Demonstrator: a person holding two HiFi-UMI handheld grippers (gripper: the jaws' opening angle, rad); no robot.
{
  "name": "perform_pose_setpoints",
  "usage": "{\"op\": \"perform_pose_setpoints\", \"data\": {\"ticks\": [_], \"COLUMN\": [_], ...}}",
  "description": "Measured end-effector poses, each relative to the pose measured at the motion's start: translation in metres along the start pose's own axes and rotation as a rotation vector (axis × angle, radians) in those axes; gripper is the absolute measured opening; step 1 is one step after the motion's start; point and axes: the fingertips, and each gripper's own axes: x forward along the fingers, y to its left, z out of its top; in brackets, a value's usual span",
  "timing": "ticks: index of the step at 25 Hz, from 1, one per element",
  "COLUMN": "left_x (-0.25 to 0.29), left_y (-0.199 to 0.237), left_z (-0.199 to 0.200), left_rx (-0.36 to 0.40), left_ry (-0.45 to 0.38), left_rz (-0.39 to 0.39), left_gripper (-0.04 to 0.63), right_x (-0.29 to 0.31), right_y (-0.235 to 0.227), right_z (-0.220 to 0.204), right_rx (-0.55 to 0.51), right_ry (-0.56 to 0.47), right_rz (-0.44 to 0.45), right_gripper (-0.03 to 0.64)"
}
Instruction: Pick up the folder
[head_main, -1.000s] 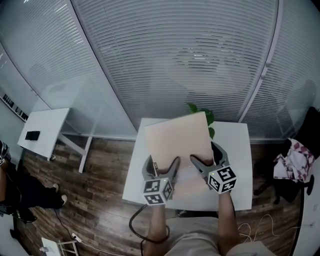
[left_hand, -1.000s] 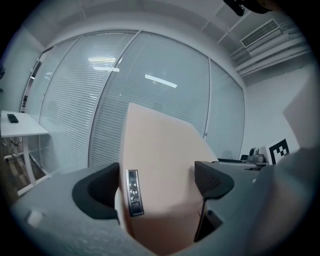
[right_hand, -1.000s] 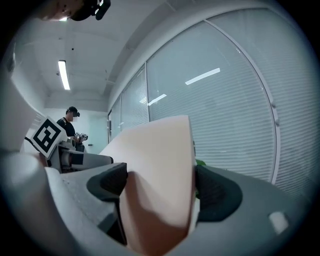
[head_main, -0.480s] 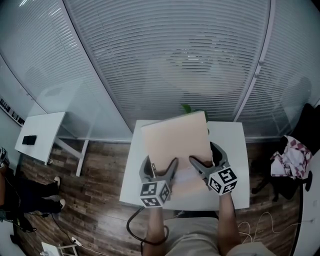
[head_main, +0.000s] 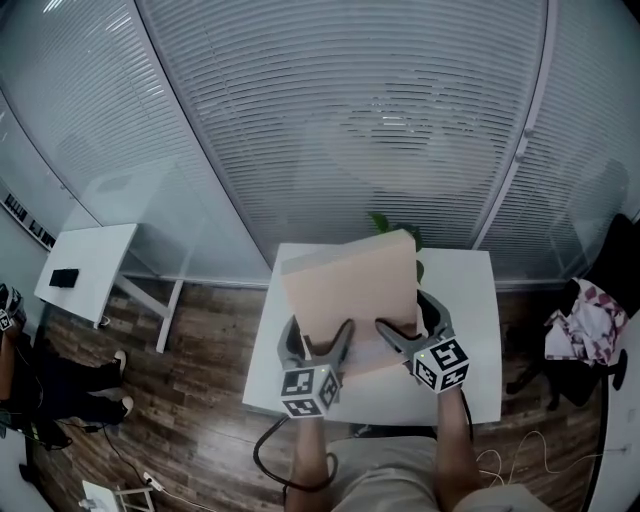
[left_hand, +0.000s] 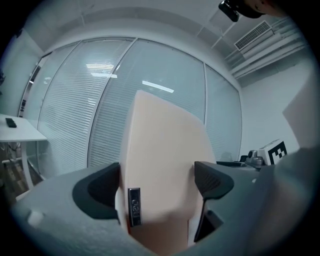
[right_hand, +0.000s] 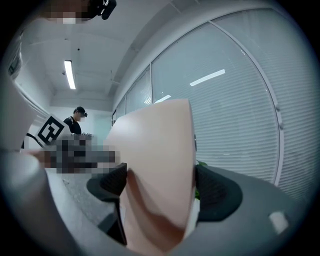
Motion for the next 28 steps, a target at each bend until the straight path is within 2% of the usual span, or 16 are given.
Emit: {"op": "perform_pose_setpoints", "data": {"ticks": [28], "left_x": [0.002], "left_y": [-0.007], "left_z": [0.009], "left_rx": [0.032], "left_ry": [-0.009], "left_rz": [-0.002], "left_gripper": [0.457], "right_x": [-0.002], "right_y": [-0.006], "right_z": [0.009], "right_rx": [-0.009], "right_ry": [-0.021], "right_rz": [-0.033], "right_gripper": [0.436]}}
